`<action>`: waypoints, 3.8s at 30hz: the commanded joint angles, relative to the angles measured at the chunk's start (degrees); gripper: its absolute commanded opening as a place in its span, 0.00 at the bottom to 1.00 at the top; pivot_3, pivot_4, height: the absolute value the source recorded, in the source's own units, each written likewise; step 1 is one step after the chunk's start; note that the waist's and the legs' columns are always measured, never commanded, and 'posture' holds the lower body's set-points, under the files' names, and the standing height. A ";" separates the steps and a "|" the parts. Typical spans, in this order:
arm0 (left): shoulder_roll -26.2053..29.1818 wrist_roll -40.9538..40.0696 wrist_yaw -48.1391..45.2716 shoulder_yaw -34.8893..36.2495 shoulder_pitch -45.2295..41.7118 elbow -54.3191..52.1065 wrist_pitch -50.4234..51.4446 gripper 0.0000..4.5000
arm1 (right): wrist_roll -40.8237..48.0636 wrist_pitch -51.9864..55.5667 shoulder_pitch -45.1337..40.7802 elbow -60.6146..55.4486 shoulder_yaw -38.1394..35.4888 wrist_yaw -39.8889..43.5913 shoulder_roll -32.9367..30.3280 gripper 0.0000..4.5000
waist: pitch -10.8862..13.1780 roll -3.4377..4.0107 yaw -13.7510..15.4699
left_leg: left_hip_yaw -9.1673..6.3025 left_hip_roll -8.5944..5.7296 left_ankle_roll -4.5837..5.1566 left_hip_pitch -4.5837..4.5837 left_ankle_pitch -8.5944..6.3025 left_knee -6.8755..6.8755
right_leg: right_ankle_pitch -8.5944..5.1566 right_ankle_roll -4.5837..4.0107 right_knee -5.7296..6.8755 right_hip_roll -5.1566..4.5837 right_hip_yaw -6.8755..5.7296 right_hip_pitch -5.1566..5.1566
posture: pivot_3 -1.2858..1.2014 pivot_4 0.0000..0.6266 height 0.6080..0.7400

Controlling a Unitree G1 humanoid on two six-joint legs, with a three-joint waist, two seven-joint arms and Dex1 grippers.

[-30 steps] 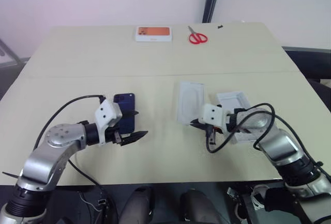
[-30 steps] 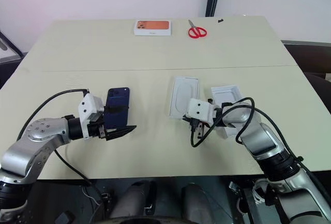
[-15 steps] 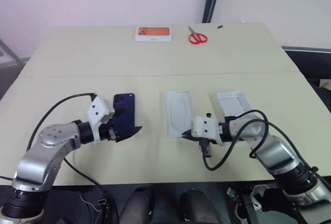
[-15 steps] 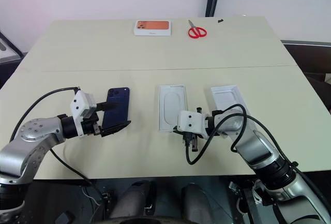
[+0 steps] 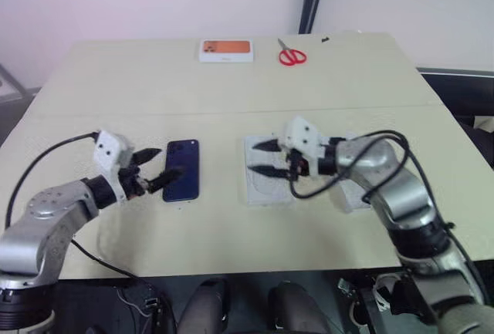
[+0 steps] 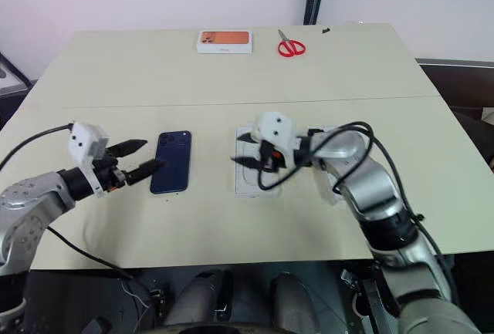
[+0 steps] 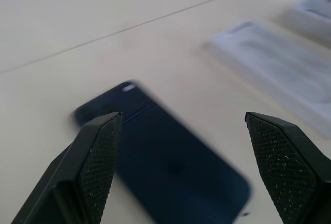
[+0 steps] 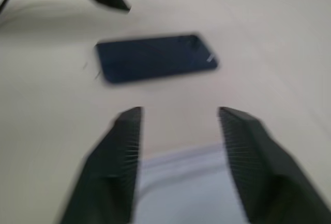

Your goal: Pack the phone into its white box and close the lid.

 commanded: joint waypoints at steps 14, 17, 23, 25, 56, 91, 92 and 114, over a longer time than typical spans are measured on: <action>-6.14 -9.88 19.72 12.54 -19.66 14.92 45.86 1.00 | -22.47 -14.50 -11.67 27.17 20.25 -12.61 16.75 0.00 | -0.11 -0.21 -0.20 | 0.01 -0.03 -0.13 -0.07 0.07 0.07 | 0.01 0.01 0.30 0.02 -0.02 -0.43 | 0.52 0.24 1.00; -7.70 -11.08 20.80 10.95 -21.89 17.99 48.79 1.00 | -24.46 -17.28 -12.09 30.32 21.31 -12.71 18.19 0.00 | -0.12 -0.23 -0.30 | 0.01 -0.04 -0.17 -0.08 0.10 0.07 | 0.01 0.01 0.40 0.01 -0.02 -0.49 | 0.52 0.24 1.00; -10.69 -13.41 23.62 8.66 -22.94 21.61 48.93 1.00 | -26.50 -22.01 -11.77 33.97 21.90 -12.43 20.69 0.00 | -0.19 -0.21 0.06 | 0.00 -0.04 -0.20 -0.05 0.11 0.07 | 0.01 0.01 0.43 0.00 -0.02 -0.49 | 0.52 0.24 1.00; -12.36 -14.64 24.40 8.93 -23.61 22.46 48.93 1.00 | -26.89 -22.97 -11.81 34.89 21.80 -12.50 21.51 0.00 | -0.25 -0.22 0.19 | -0.02 -0.06 -0.20 -0.01 0.11 0.08 | 0.01 0.01 0.43 -0.01 -0.02 -0.45 | 0.52 0.24 1.00; -15.29 -16.91 31.21 19.51 -27.37 23.59 48.93 0.73 | -29.40 -24.78 -10.39 35.53 19.07 -12.56 21.52 0.00 | -0.28 -0.26 -0.50 | -0.11 -0.11 -0.36 0.46 0.19 -0.41 | 0.00 0.02 0.23 -0.01 -0.01 0.03 | 0.52 0.24 1.00; -42.58 -40.51 59.13 24.90 -38.80 11.73 46.22 0.01 | -10.93 -10.46 -1.21 3.34 -4.44 5.61 -3.66 0.00 | -0.16 -0.66 -0.15 | -0.10 -0.10 -0.41 0.30 0.22 -0.50 | 0.01 0.03 -0.05 -0.02 -0.04 0.09 | 0.52 0.24 1.00; -45.45 -40.08 61.30 23.31 -37.72 10.81 45.66 0.01 | -10.11 -10.47 -0.11 3.38 -5.62 6.28 -5.39 0.00 | -0.15 -0.66 -0.15 | -0.07 -0.07 -0.41 0.30 0.23 -0.53 | 0.01 0.03 -0.03 0.00 -0.02 0.06 | 0.52 0.24 1.00; -50.08 -46.87 70.28 2.35 -24.64 11.37 31.77 0.01 | 3.12 -5.59 12.66 2.30 -14.27 7.90 -15.25 0.00 | -0.13 -0.69 1.55 | 0.01 -0.04 -0.36 0.22 0.21 -0.32 | 0.01 0.02 -0.10 0.03 0.06 0.14 | 0.52 0.24 1.00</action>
